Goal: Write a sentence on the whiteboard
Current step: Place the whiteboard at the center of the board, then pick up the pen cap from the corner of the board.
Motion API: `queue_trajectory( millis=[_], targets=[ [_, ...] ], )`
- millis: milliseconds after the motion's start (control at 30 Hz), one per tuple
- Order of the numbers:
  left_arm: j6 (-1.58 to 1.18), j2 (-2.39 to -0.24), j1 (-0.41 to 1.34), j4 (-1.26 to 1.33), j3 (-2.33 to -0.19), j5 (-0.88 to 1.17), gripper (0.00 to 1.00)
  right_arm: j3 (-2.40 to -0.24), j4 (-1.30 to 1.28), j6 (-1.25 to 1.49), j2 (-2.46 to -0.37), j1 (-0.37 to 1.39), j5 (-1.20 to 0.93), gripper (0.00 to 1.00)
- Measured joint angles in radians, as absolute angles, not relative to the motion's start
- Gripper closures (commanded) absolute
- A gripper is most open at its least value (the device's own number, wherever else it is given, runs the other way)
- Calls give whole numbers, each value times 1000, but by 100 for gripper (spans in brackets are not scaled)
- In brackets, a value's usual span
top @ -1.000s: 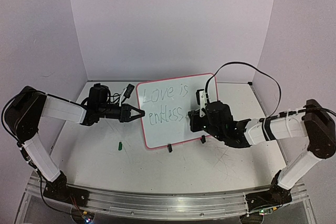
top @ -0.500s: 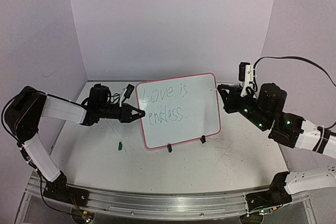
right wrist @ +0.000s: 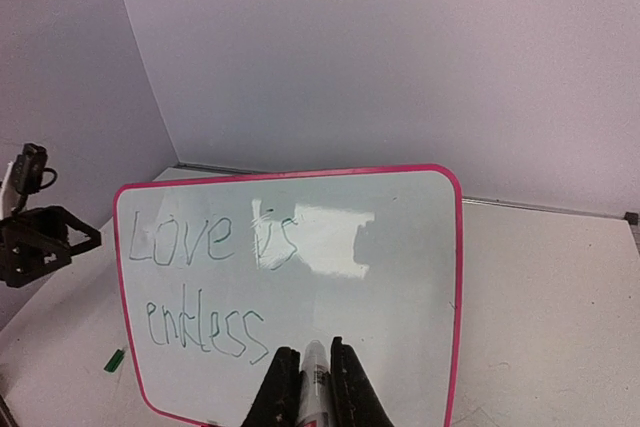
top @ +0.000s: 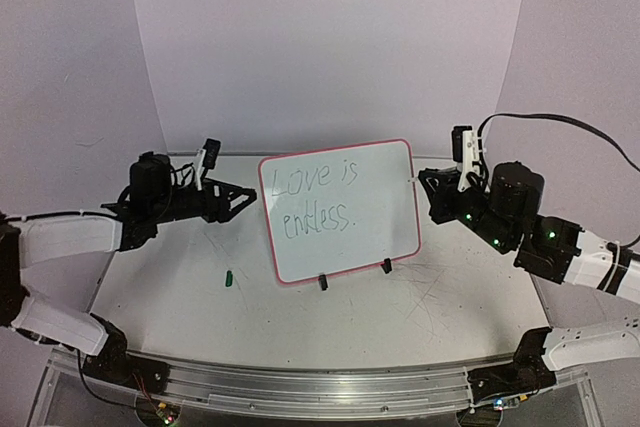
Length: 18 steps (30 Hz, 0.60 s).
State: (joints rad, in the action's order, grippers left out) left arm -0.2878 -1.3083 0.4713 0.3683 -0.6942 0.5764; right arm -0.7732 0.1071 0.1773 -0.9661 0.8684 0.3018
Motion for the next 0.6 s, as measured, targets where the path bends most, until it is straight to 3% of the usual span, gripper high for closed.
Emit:
queue_trajectory(
  millis=[133, 267, 467, 600],
  targets=[
    [-411, -1109, 471, 266, -604, 438, 32, -773, 111, 164, -980, 868, 305, 100],
    [-561, -1052, 471, 58, -604, 311, 40, -773, 110, 155, -1008, 868, 290, 100],
    [-696, -1189, 496, -264, -618, 224, 36, -773, 111, 150, -1014, 868, 272, 100],
    [-705, -1307, 569, -378, -643, 167, 43, -770, 112, 150, -1012, 868, 262, 100]
  ],
)
